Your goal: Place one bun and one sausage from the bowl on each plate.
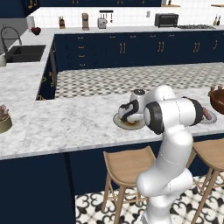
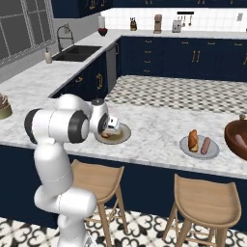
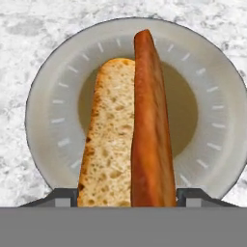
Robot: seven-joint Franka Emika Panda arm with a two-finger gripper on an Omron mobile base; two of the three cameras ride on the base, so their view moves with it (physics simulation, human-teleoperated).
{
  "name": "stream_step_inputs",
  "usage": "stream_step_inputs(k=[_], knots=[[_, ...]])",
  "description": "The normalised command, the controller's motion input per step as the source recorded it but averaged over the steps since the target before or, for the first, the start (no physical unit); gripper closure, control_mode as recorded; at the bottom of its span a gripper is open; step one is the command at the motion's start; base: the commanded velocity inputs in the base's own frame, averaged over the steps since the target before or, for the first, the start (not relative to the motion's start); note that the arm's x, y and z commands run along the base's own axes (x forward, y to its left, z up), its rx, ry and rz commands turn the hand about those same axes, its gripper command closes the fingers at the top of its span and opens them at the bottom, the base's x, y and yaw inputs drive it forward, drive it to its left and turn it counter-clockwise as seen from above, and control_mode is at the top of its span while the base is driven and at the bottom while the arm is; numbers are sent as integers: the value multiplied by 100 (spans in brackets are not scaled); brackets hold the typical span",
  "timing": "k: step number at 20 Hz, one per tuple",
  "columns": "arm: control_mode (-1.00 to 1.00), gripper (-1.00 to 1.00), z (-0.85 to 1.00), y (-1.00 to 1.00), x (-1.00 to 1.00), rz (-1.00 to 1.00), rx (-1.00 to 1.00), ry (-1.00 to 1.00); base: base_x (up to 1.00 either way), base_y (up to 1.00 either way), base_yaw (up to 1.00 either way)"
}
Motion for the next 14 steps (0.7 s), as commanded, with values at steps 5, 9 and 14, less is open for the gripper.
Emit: stream_step_inputs(k=[5,9,14], knots=[[-100,100,-47,10,41,0,0,4,0,0,0],[-100,-100,-59,1,21,0,1,7,0,0,0],[-100,-100,-19,0,0,0,0,3,0,0,0]])
